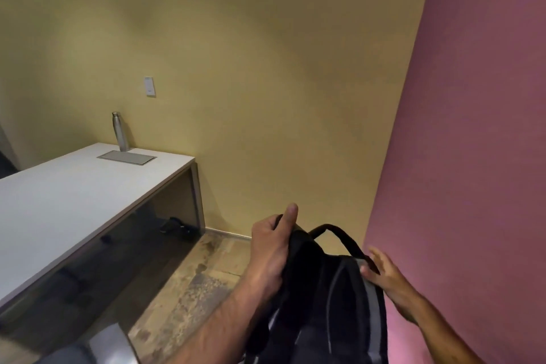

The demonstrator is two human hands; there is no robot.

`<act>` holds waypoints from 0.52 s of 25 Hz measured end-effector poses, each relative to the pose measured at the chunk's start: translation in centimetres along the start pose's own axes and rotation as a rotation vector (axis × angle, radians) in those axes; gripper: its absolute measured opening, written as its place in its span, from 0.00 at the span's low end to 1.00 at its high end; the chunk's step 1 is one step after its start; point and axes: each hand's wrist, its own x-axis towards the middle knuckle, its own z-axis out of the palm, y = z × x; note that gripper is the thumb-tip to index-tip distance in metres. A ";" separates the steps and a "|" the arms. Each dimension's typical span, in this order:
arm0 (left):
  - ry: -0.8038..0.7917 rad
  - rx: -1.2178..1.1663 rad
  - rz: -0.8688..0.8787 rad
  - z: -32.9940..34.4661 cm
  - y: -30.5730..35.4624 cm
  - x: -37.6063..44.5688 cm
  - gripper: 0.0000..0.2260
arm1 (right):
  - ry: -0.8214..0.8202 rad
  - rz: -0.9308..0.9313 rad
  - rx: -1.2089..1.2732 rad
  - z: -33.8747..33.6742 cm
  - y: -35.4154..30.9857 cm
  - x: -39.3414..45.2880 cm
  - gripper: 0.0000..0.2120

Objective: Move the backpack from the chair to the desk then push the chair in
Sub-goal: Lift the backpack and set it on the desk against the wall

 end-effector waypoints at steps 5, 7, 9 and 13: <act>-0.045 -0.047 0.079 0.9 1.0 2.8 0.36 | -0.151 -0.010 0.143 -0.1 1.6 0.0 0.49; -0.056 -0.039 0.095 -0.3 0.9 4.1 0.35 | -0.048 -0.021 0.160 2.1 0.9 0.4 0.41; -0.097 0.007 0.102 -2.7 0.9 5.8 0.32 | 0.064 -0.060 0.237 4.5 -0.2 1.2 0.34; -0.191 0.218 -0.022 -9.6 1.7 9.6 0.32 | 0.148 -0.199 0.299 8.9 -3.9 3.1 0.29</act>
